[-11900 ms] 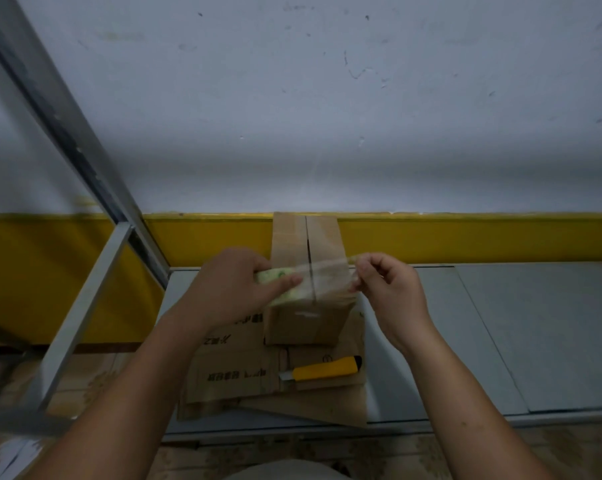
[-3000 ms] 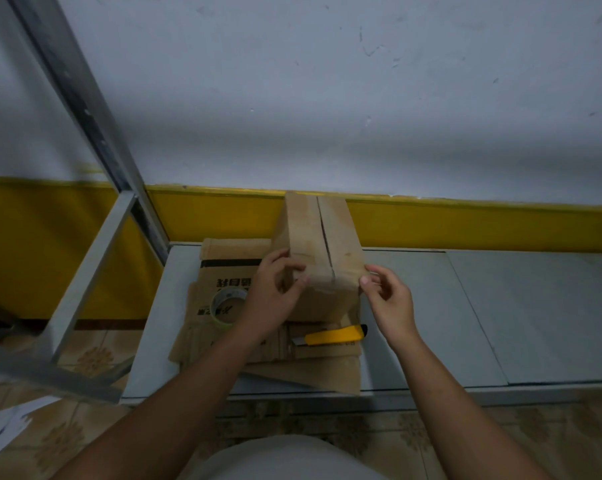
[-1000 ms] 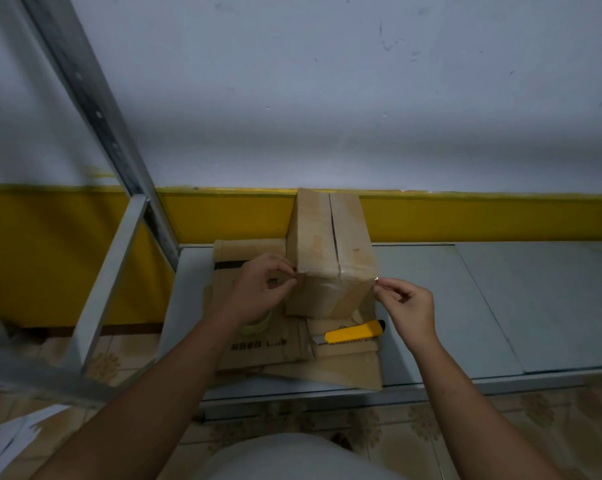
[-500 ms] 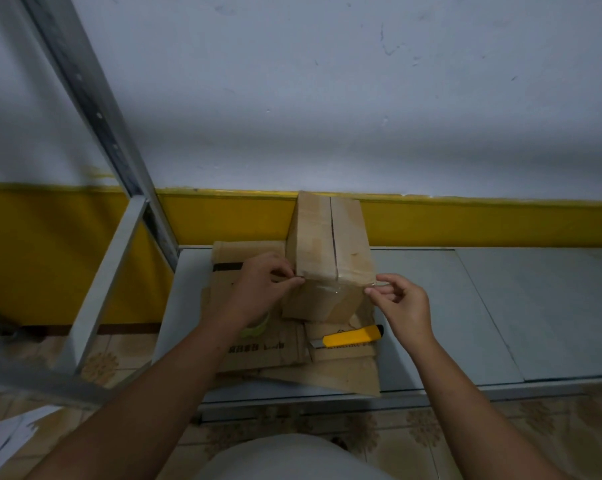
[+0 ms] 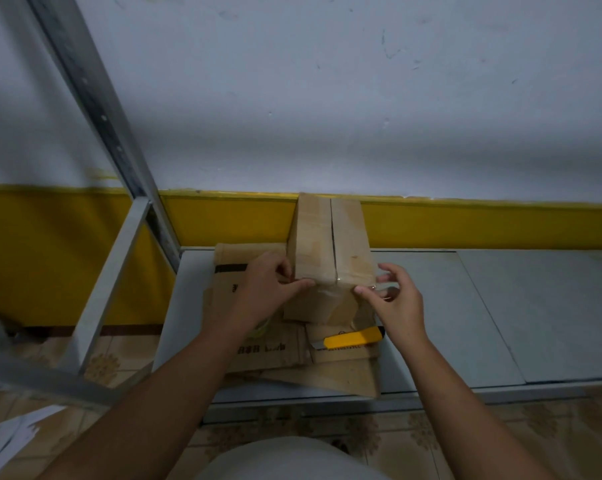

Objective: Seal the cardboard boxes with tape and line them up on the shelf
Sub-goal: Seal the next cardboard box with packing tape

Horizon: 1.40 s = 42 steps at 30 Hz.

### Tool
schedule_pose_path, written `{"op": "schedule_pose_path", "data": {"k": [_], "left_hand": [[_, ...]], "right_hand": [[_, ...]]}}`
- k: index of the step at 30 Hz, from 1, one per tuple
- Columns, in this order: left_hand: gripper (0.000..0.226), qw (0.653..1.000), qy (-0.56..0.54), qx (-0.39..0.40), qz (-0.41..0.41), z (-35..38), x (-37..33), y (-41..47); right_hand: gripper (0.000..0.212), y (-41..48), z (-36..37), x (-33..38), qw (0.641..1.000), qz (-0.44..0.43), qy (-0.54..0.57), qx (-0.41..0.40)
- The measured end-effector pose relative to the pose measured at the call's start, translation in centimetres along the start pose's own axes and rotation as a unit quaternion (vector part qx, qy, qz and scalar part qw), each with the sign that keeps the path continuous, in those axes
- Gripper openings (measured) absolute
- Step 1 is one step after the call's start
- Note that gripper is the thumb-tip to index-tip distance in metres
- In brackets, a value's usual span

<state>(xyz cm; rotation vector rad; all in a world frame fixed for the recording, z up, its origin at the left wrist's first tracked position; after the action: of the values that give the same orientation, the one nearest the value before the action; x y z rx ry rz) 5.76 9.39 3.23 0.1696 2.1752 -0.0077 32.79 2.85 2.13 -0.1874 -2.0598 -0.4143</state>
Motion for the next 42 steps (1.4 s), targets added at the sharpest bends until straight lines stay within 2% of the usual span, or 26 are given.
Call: {"op": "schedule_pose_path", "data": {"k": [2, 4, 7, 13, 16, 18, 21, 24, 29, 33, 39, 42], "left_hand": [[0.042, 0.999, 0.02, -0.009, 0.031, 0.2, -0.6, 0.0], [0.038, 0.988, 0.081, -0.015, 0.13, 0.4, -1.4, -0.1], [0.033, 0.951, 0.163, 0.006, 0.262, 1.5, -1.9, 0.4], [0.023, 0.922, 0.199, -0.012, 0.332, 2.8, -1.0, 1.3], [0.024, 0.924, 0.185, -0.02, 0.335, 3.2, -0.8, 1.1], [0.025, 0.928, 0.169, -0.005, 0.333, 3.5, -0.5, 1.0], [0.026, 0.931, 0.149, -0.001, 0.333, 3.6, -0.3, 1.1], [0.022, 0.937, 0.138, -0.024, 0.321, 3.7, -0.5, 1.3], [0.021, 0.943, 0.125, -0.019, 0.308, 3.8, -0.5, 1.1], [0.03, 0.945, 0.123, 0.013, 0.304, 3.2, -1.0, 1.0], [0.028, 0.974, 0.057, 0.014, 0.218, 3.6, -0.8, 1.2], [0.031, 0.978, 0.038, 0.031, 0.201, 3.6, -0.8, 0.8]], "right_hand": [[0.062, 0.2, 0.5, 0.4, 0.997, -0.051, -0.056, 0.015], [0.054, 0.6, 1.2, 0.8, 0.986, -0.118, -0.116, 0.035], [0.043, 1.1, 2.4, 1.2, 0.96, -0.202, -0.19, 0.048], [0.037, 1.1, 3.1, 0.8, 0.925, -0.292, -0.239, 0.038], [0.042, 1.1, 3.7, 0.8, 0.93, -0.29, -0.22, 0.052], [0.037, 1.1, 4.0, 0.8, 0.93, -0.295, -0.214, 0.044], [0.028, 1.4, 4.3, 0.7, 0.919, -0.328, -0.219, 0.024], [0.029, 1.5, 4.7, 0.8, 0.911, -0.343, -0.227, 0.014], [0.03, 1.2, 4.5, 1.0, 0.926, -0.316, -0.207, 0.023], [0.039, 1.5, 4.0, 1.1, 0.933, -0.296, -0.2, 0.049], [0.035, 1.6, 4.2, 1.4, 0.939, -0.292, -0.177, 0.042], [0.041, 1.6, 3.9, 1.5, 0.951, -0.266, -0.151, 0.053]]}}
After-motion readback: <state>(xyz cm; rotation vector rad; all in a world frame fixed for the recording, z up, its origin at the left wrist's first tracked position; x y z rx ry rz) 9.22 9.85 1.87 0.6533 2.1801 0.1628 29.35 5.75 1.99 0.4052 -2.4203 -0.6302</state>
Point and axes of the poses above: each hand's wrist, its own y-axis towards the middle knuckle, its own z-axis out of the palm, x = y × z, the point moved 3 cm from there along y, towards the middle knuckle, and after that the axes turned 7 degrees about -z, right-handed, at the moved point
